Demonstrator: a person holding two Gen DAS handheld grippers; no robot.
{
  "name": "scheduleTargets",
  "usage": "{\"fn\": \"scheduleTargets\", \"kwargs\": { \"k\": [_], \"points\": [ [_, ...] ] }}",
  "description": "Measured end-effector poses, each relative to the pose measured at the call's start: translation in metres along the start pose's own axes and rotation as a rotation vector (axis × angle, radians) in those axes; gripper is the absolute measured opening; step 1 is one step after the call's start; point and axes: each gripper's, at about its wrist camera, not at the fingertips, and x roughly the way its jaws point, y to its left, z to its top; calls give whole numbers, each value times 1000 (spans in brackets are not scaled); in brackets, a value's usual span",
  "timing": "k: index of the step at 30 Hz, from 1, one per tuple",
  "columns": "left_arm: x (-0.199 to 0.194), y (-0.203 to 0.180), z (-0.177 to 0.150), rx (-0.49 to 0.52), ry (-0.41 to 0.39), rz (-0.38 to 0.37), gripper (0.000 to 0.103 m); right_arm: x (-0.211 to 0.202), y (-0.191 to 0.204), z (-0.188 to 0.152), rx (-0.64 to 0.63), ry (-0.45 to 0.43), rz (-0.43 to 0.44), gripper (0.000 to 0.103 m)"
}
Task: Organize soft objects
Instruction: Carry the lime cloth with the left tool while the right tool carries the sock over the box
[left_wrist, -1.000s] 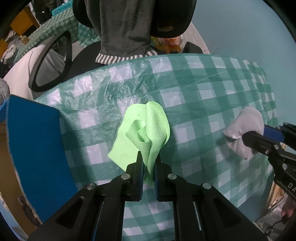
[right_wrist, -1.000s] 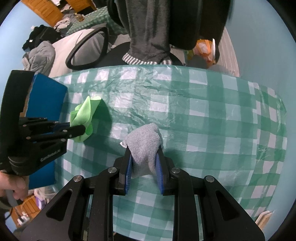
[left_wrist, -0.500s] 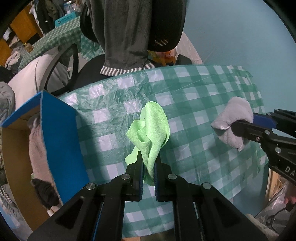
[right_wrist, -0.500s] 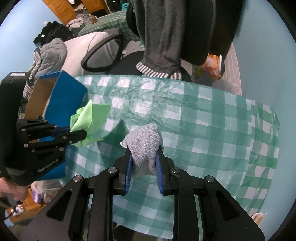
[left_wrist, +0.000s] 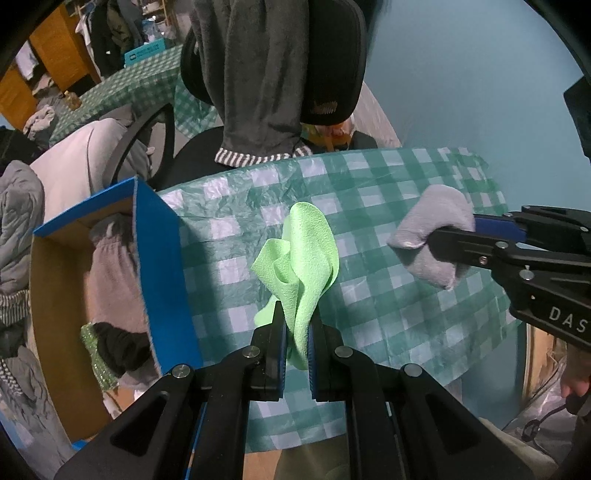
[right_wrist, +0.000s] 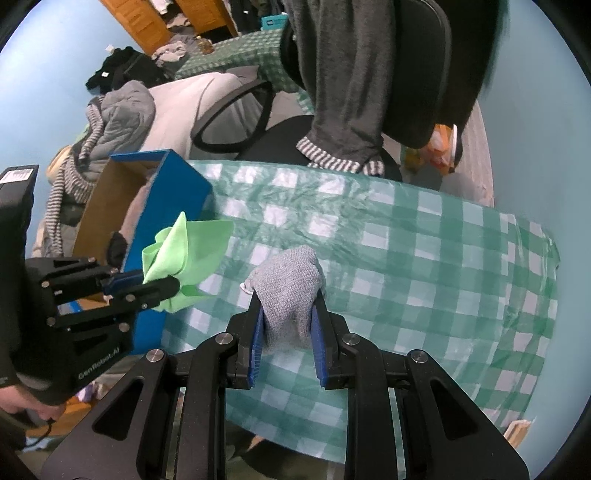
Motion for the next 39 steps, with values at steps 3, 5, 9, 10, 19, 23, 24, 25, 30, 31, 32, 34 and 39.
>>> {"fn": "scheduleTargets", "kwargs": {
  "k": [3,5,9,10,19,23,24,25,30,31,32,34,39],
  "points": [
    [-8,4,-5,-10,-11,2,9,-3,10,1,-21,-5,7,23],
    [-12,11,-9,-29,-17,-2,9,-5,16,2,-32,-8,13,23],
    [-17,23,-17,-75,-20,-3,9,-8,32,4,-62,-13,29,23],
    [-18,26,-19,-87,-22,-2,9,-8,37,5,-72,-13,33,23],
    [-39,55,-35,-156,-48,22,9,-4,77,14,-146,-10,77,23],
    [-45,70,-41,-187,-55,31,9,-1,92,19,-170,-11,97,23],
    [-46,75,-43,-197,-55,33,9,0,97,21,-178,-11,103,23],
    [-48,78,-45,-203,-56,34,9,1,100,22,-184,-11,107,23],
    [-52,96,-53,-236,-57,36,9,8,122,30,-218,-3,130,23],
    [-53,102,-55,-246,-57,37,9,10,126,31,-225,0,134,23],
    [-53,105,-56,-250,-57,39,9,12,132,33,-232,3,139,23],
    [-54,113,-60,-257,-55,51,9,16,138,36,-246,8,146,23],
    [-57,134,-68,-288,-55,63,9,30,159,41,-281,28,163,23]
  ]
}}
